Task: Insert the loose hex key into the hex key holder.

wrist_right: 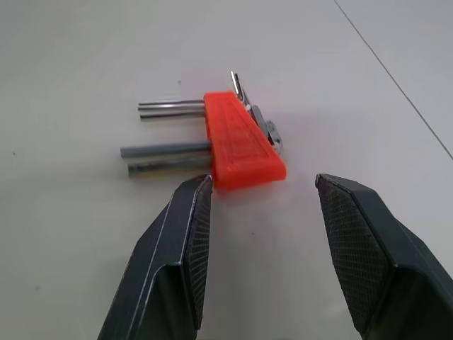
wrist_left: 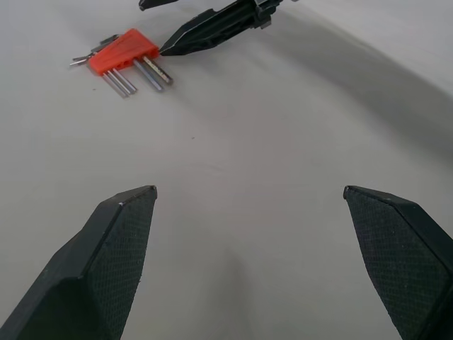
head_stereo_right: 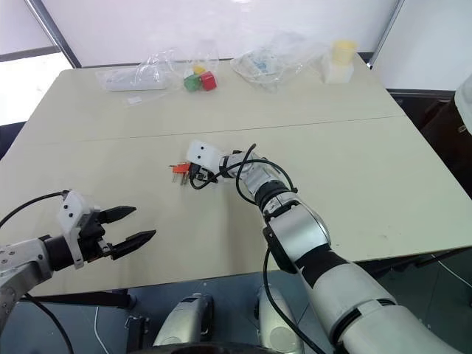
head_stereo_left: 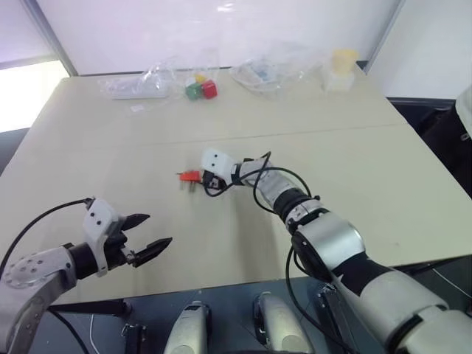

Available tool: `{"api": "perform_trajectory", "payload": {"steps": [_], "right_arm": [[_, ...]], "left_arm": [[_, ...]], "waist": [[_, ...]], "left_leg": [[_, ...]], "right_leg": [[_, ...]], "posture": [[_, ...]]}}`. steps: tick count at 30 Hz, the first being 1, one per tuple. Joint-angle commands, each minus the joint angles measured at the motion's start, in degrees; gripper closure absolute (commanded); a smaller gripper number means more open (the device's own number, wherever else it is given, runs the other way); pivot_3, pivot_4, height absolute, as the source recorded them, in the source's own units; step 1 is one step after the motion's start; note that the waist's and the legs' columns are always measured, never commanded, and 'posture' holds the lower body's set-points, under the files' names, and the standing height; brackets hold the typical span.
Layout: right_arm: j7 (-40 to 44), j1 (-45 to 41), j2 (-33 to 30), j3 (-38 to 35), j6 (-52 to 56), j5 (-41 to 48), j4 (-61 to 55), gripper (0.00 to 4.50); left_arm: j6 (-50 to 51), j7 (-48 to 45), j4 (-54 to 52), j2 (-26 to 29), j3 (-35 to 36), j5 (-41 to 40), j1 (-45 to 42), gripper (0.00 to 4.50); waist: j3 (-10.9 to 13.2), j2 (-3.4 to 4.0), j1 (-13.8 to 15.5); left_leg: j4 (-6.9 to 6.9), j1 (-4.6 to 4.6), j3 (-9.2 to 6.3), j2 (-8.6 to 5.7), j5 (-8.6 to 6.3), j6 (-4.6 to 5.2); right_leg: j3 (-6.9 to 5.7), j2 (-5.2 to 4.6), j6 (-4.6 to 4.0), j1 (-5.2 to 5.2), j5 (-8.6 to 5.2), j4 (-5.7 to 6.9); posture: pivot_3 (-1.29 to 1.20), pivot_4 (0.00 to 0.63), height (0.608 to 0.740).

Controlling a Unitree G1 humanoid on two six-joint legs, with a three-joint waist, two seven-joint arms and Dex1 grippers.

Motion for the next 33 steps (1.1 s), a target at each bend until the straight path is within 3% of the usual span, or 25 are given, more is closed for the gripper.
{"api": "perform_trajectory", "payload": {"steps": [1, 15, 33], "right_arm": [[0.08, -0.53, 0.98, -0.82, -0.16, 0.95, -0.39, 2.09], [0.83, 1.22, 3.48, 0.04, -1.52, 0.77, -1.00, 2.09], [1.65, -1.94, 0.32, -2.36, -0.81, 3.11, -1.39, 2.09]], "left_arm": [[-1.19, 0.07, -1.53, -0.22, 0.55, -0.01, 0.14, 0.06], [-1.16, 0.09, -1.56, -0.16, 0.77, -0.02, 0.15, 0.06], [-1.52, -0.26, -0.39, -0.32, -1.54, 0.47, -1.49, 0.06]], "waist": [[0.00, 0.00, 0.01], [0.00, 0.00, 0.01], [0.00, 0.00, 0.02]], "left_leg": [[0.00, 0.00, 0.00, 0.00, 0.00, 0.00], [0.01, 0.01, 0.00, 0.00, 0.00, 0.00], [0.01, 0.02, 0.00, 0.00, 0.00, 0.00]], "right_leg": [[0.00, 0.00, 0.01, 0.00, 0.00, 0.00], [0.00, 0.00, -0.01, 0.01, -0.01, 0.00], [0.00, 0.00, -0.01, 0.02, -0.01, 0.00]], "posture": [[0.00, 0.150, 0.740], [0.00, 0.150, 0.740], [0.00, 0.150, 0.740]]}}
